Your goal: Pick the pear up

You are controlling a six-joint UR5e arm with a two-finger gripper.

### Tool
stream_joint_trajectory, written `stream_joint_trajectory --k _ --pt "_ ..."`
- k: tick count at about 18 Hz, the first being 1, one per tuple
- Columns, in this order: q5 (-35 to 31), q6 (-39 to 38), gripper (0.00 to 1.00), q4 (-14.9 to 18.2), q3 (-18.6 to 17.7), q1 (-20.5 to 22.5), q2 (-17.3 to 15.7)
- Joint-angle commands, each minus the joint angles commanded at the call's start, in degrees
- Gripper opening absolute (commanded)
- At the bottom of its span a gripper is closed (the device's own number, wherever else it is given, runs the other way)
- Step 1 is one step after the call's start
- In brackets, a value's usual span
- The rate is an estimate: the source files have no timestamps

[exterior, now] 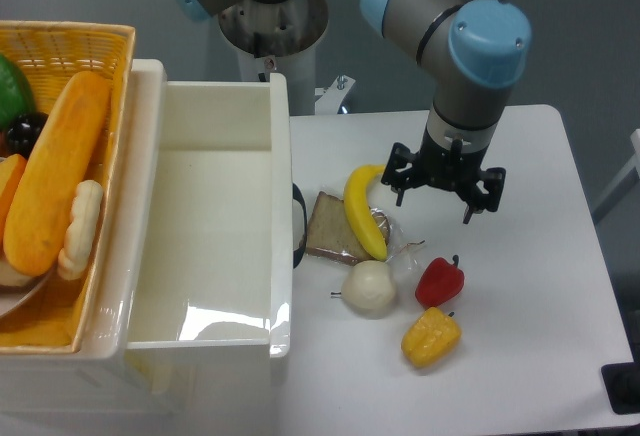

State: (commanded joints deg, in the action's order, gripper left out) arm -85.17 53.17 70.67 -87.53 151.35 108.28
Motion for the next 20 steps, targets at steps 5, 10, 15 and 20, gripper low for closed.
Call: stream_joint_trajectory --k 5,10,15,20 --pt "-0.09 0.26 1.0 -0.8 -0.27 -0.88 1.06" --pt "-0.26 0.53 1.0 -1.94 0.0 -2.11 3.43" --pt "-1.05 11.49 1.0 -3.17 0.43 -3.78 6.06" --pt "-3.16 23.19 1.0 -2.99 0.44 -4.66 6.42"
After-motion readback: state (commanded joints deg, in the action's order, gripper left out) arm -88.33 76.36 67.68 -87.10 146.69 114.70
